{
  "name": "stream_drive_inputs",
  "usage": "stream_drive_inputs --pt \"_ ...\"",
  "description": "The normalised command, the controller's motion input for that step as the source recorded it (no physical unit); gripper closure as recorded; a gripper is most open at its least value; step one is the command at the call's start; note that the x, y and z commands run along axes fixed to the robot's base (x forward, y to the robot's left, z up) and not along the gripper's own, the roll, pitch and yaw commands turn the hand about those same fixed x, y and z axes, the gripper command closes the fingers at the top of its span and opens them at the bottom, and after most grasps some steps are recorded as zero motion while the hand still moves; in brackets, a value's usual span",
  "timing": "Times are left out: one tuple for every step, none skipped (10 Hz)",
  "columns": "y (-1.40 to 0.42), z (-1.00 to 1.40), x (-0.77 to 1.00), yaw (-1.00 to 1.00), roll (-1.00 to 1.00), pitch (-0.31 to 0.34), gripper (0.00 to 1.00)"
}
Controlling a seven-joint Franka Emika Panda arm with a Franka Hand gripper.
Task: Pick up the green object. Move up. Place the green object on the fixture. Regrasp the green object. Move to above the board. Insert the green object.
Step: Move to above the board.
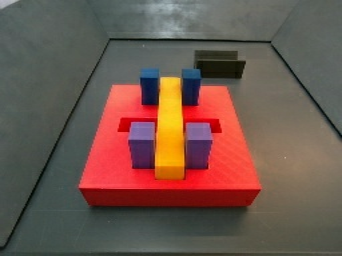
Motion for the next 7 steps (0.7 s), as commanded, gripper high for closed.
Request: stream_drive_inputs --pt "-0.74 0.18 -0.67 -0.09 -1.00 0.129 1.00" --pt "-0.46 0.11 -0.45 -0.08 -1.00 0.131 1.00" --pt "-0.19 0.04 -0.21 -0.06 -1.00 0.129 1.00" --pt "-0.12 0.04 -0.16 -0.06 -1.00 0.121 1.00" --pt "-0.03 0.02 -0.12 -0.05 -1.00 0.103 1.00" --pt "0.01 0.01 -0.09 -0.04 -1.00 0.086 1.00" --pt "0.03 0.01 -0.09 -0.02 -0.76 0.038 1.00"
